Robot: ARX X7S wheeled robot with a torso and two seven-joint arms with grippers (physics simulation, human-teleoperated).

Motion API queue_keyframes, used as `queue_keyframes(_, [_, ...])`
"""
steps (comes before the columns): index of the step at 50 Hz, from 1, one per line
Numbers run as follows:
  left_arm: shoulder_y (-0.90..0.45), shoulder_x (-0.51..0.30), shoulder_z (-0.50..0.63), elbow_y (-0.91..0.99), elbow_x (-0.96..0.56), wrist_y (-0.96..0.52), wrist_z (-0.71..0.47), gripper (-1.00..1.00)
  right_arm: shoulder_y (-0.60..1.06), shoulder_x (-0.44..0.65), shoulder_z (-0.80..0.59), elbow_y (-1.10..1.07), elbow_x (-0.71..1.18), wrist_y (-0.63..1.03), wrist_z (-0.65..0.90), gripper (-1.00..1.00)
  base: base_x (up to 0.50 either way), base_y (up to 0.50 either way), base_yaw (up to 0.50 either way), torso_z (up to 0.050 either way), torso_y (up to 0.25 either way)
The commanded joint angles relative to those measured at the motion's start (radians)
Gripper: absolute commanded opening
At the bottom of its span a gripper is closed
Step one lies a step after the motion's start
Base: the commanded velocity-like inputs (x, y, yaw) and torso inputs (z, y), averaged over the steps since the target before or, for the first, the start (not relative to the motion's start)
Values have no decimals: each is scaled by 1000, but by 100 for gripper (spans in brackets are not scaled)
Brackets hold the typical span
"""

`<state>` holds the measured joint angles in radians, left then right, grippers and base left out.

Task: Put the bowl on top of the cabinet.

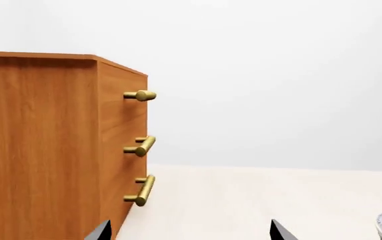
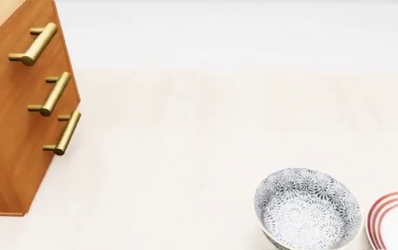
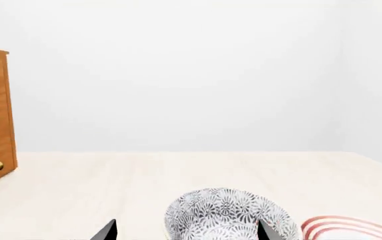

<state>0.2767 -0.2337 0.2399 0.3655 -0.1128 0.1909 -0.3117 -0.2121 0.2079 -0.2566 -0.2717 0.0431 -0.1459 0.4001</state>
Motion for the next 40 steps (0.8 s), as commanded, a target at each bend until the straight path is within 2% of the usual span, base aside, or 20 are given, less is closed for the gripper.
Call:
queue_keyframes(1, [-6,-3,4,-3,-1,-3,-9,100,7,4,-8,4,-1,4,6,100,0,492,0,0,0])
queue_keyframes(12, [-9,-6,8,-7,-1,-3,-16,100,10,7,-11,3,9,14,12,100,0,464,0,0,0])
queue_keyframes(19, [-8,-9,7,-4,-5,-1,-22,100,24,-4,26,-39,115,127,28,100,0,0,0,0,0])
queue_keyframes(25, [-7,-12,10,-3,-6,0,-26,100,26,-43,57,-84,114,245,129,100,0,0,0,0,0])
queue_keyframes(28, [-6,-13,10,-3,-8,2,-27,100,43,-35,35,-115,91,341,147,100,0,0,0,0,0])
queue_keyframes(32, [-5,-15,11,-2,-9,5,-29,100,46,-23,15,-131,80,378,144,100,0,0,0,0,0])
queue_keyframes(35, [-5,-16,11,-3,-9,5,-31,100,44,-9,9,-142,82,380,132,100,0,0,0,0,0])
queue_keyframes(40, [-6,-18,14,-4,-9,7,-34,100,26,2,10,-103,44,265,146,100,0,0,0,0,0])
